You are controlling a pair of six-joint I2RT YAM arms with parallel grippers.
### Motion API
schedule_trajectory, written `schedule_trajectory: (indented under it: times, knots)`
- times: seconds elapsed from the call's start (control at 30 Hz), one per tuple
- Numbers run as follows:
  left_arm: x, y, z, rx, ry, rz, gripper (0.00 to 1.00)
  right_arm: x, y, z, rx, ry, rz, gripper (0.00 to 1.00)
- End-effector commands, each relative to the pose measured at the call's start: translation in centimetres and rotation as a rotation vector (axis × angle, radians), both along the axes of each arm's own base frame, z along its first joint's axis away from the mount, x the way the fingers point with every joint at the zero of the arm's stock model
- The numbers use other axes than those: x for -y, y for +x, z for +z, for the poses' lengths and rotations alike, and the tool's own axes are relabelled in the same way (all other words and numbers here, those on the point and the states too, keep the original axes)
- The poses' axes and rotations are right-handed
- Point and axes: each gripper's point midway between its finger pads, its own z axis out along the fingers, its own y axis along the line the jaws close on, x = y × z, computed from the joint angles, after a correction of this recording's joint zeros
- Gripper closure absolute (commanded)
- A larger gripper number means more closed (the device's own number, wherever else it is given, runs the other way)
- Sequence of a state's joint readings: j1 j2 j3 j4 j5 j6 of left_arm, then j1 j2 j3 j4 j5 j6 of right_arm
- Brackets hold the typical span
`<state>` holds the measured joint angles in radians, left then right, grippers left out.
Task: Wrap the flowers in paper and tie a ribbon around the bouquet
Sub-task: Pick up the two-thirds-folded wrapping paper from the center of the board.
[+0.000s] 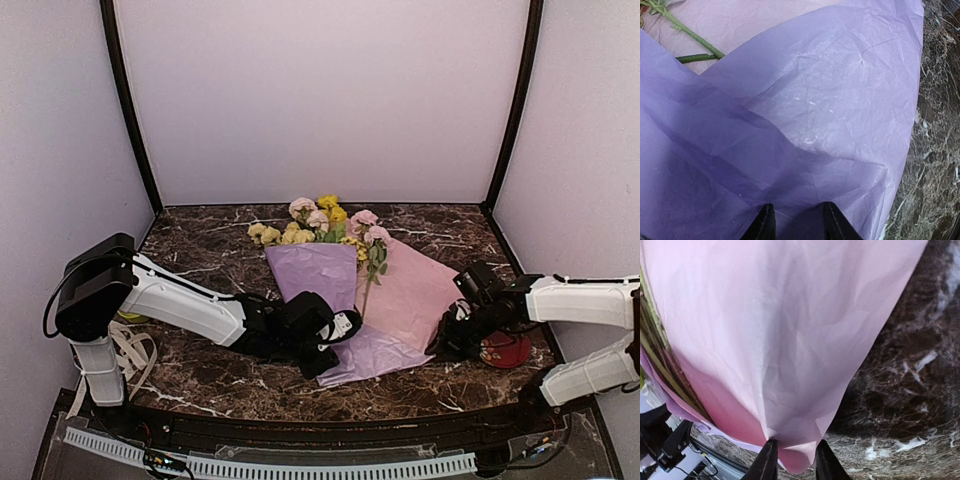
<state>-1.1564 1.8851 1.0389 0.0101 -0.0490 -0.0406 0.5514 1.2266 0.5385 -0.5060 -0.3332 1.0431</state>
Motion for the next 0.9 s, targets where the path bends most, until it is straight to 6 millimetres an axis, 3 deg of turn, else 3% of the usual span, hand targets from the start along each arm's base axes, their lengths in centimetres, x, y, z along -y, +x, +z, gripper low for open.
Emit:
schedule_trajectory:
  times: [0.0, 0.23, 0.5, 0.73, 0.87]
  knots:
    - [-0.4, -0.3, -0.2, -0.008, 0.012, -0.019, 0.66, -0.2, 1.3, 1.0, 0.079, 0.020, -0.008, 0.80]
    - [-0.4, -0.3, -0.1, -0.002, 0.013, -0.025, 0.65, -0.3, 1.3, 1.5, 0.092, 0.031, 0.007, 0.99]
    - [-0.5, 0.1, -0.1, 0.026, 0.020, -0.024, 0.64, -0.8, 1.4, 2.9, 0.151, 0.076, 0.043, 1.00]
    - [-0.1, 0.0, -0.4, 0.015, 0.016, -0.042, 0.62, -3.0, 3.2, 8.7, 0.393, 0.103, 0.142, 1.00]
    - [-0.1, 0.1, -0.4, 0.002, 0.006, -0.042, 0.62, -5.0, 2.7, 10.4, 0.466, 0.094, 0.255, 1.00]
